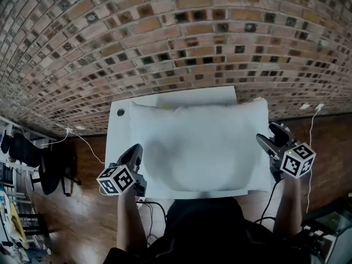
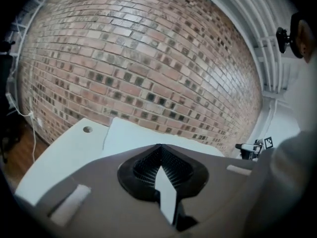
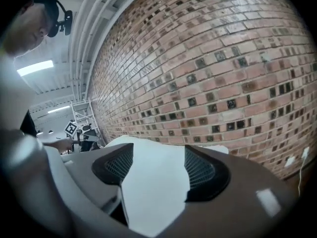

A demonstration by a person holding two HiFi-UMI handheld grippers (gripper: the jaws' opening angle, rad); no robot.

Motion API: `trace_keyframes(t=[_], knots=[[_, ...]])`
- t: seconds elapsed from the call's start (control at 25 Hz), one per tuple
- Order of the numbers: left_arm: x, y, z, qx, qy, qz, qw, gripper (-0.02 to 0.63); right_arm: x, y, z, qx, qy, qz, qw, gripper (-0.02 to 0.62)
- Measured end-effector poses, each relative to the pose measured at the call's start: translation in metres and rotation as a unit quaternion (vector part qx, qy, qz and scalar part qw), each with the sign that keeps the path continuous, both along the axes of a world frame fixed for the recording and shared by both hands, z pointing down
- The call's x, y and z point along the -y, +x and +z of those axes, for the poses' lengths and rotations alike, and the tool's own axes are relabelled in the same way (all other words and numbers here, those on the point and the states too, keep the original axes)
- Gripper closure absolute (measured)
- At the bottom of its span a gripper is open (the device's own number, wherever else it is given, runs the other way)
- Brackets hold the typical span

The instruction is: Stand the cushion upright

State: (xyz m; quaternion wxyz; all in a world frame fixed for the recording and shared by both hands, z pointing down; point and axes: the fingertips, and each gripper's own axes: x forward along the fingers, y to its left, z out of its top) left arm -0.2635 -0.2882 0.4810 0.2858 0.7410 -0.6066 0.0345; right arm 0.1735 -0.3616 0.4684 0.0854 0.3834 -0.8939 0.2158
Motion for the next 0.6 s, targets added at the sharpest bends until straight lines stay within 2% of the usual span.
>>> trace_keyframes(t=[0.12,0.2,0.32,0.44,0.56,0.6], knots=[[0.010,-0.032,0.018,0.005,-0.023,-0.016,0.9996,0.601,0.015,0.009,0.025,-0.002,-0.035,0.006,0.999,0.218],[0.018,-0.049,0.030,0.003,-0.043,-0.017,0.9989,0.392,0.021,0.015,0.041,0.001,-0.059,0.023,0.998,0.216],[0.029,-0.066,0.042,0.002,-0.056,-0.002,0.9985,0.374,0.031,0.017,0.062,-0.012,-0.091,0.039,0.995,0.183],[0.033,-0.075,0.058,0.007,-0.075,0.024,0.9969,0.335,0.033,0.025,0.081,-0.045,-0.126,0.049,0.990,0.149],[0.035,-0.088,0.080,0.020,-0.111,0.037,0.9929,0.264,0.036,0.039,0.102,-0.068,-0.152,0.059,0.984,0.120],[0.037,-0.093,0.087,0.027,-0.123,0.038,0.9912,0.218,0.035,0.044,0.111,-0.081,-0.159,0.060,0.982,0.116]])
